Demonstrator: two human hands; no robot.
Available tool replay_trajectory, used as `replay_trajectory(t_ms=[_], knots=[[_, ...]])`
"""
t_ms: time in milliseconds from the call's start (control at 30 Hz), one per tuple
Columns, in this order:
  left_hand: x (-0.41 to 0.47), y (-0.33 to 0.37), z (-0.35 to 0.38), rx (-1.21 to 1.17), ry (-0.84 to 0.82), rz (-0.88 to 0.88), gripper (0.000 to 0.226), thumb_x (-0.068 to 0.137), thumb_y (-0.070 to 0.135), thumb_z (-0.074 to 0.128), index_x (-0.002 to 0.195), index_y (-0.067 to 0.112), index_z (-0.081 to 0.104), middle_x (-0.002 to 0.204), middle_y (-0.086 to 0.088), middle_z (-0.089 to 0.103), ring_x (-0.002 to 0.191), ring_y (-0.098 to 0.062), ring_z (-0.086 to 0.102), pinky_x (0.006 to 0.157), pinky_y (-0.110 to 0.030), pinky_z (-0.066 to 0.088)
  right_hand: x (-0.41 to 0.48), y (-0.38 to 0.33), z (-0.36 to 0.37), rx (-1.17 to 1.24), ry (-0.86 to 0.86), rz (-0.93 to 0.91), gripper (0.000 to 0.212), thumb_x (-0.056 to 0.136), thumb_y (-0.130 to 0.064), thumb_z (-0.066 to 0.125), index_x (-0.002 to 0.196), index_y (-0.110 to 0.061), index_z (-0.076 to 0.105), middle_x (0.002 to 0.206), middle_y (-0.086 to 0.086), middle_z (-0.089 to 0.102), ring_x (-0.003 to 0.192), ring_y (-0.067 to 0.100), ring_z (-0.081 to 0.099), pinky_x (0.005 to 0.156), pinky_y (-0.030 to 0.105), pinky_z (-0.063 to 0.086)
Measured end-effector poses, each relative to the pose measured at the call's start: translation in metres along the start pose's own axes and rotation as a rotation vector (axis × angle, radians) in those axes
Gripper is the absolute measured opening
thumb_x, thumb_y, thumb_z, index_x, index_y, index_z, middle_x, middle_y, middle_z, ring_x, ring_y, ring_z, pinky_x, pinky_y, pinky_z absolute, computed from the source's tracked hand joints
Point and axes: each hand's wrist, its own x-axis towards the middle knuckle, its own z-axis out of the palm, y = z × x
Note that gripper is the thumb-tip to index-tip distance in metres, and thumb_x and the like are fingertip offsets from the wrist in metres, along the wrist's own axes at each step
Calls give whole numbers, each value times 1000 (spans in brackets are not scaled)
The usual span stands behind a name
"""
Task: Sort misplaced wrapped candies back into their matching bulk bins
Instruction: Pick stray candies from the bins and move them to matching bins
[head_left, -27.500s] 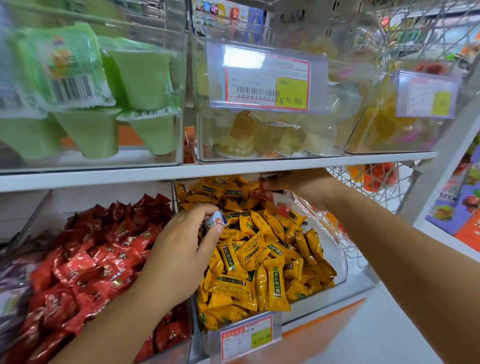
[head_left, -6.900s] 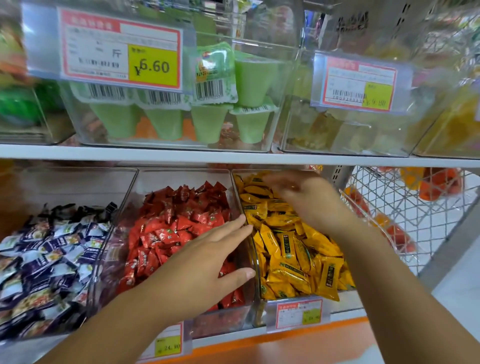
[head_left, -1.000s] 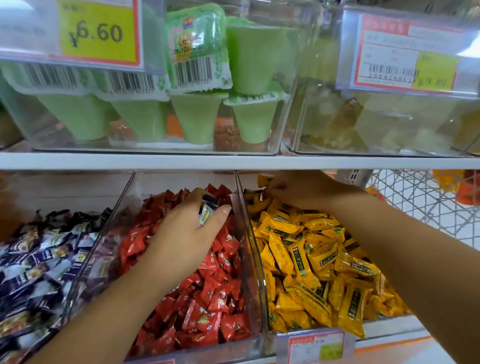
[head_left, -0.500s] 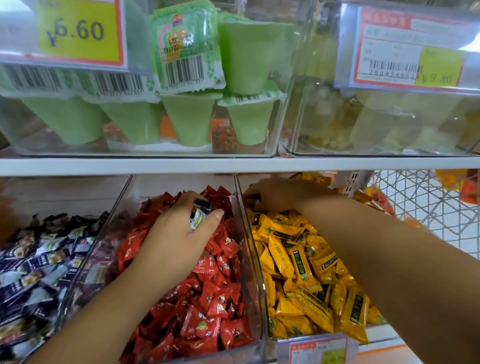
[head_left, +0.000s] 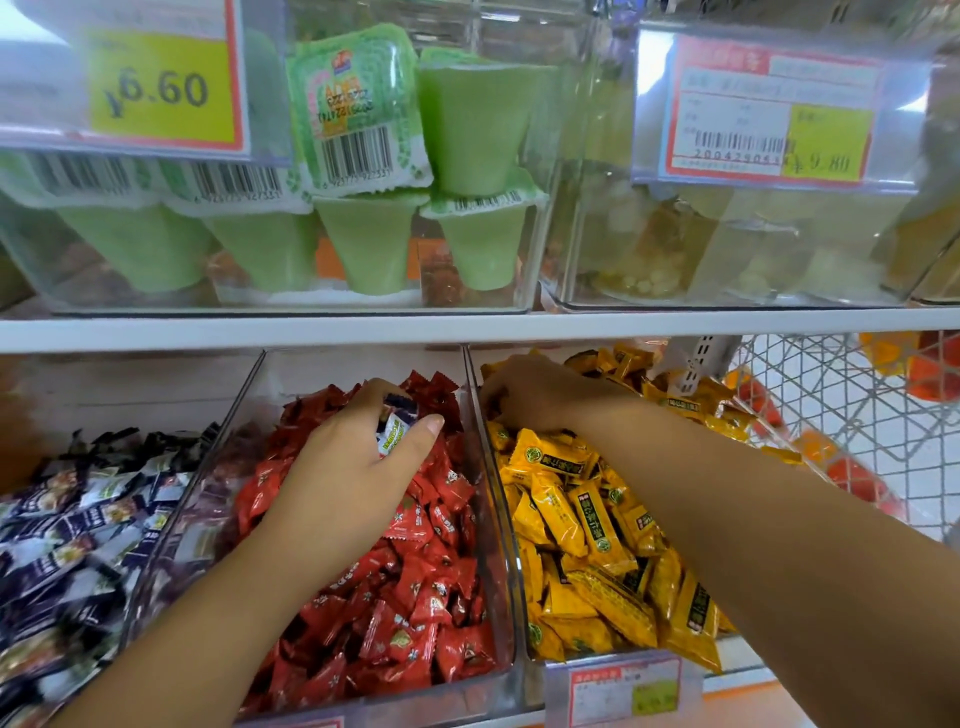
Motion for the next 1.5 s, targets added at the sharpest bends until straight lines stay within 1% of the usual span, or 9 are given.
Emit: replay_trajectory(t_ms=[100,300,400,467,667,967,1100,1300,1500], knots=[[0,-2,-3,14,-7,-2,21,91,45,51,92,24,52,76,8,58,70,-4,54,56,-13,34,-8,6,-3,187,43,-12,6,86,-23,68,91,-25,69,78,-16,60,76,6,57,73,24,38],[-6,-3,-7,25,-83,-13,21,91,49,51,78,33,46,71,11,53,65,-1,50,53,-14,30,-33,-4,-24,568,214,160,15,86,-40,68,97,-32,63,88,-20,58,84,7,57,63,15,44],[-10,-4,-7,5,-129,3,20,90,50,52,80,33,49,69,11,53,63,-1,50,54,-15,31,-30,-19,-29,790,100,89,17,87,-23,69,104,-22,69,115,-9,65,93,3,64,91,31,53],[-12,-6,-6,-22,-153,20,19,89,50,52,81,33,50,68,9,53,63,0,50,54,-16,34,-29,-18,-31,889,84,38,30,93,-4,58,123,-4,61,118,-5,58,76,-14,61,76,9,49],[-12,-7,-6,-21,-176,56,21,90,49,53,81,31,51,65,6,52,60,0,47,56,-17,37,-32,-14,-27,193,-118,8,15,96,-24,56,105,-21,68,72,-13,57,48,-14,52,45,5,34],[-11,-9,-3,-10,-194,66,21,90,49,52,81,30,50,66,4,52,61,2,47,58,-14,38,-46,-3,-48,-199,-233,18,27,90,-27,55,89,-5,71,86,10,63,79,22,58,76,36,47],[-11,-8,-3,-21,-192,61,20,89,49,52,82,31,51,68,0,55,63,1,49,61,-16,39,-42,-1,-41,-141,-114,58,37,90,-37,59,64,-10,60,59,0,45,55,13,42,54,27,32],[-11,-6,-2,14,-190,59,19,89,50,51,83,32,51,70,2,56,64,0,49,56,-15,39,-21,-4,-11,-205,-127,-39,36,86,-42,65,121,-43,60,102,-15,44,109,17,32,85,33,33],[-8,-7,-1,1,-173,74,21,90,48,52,80,30,51,66,2,54,62,3,48,58,-12,38,-18,13,-14,97,32,-106,16,85,-39,68,95,-29,75,79,-22,62,78,0,56,78,23,41]])
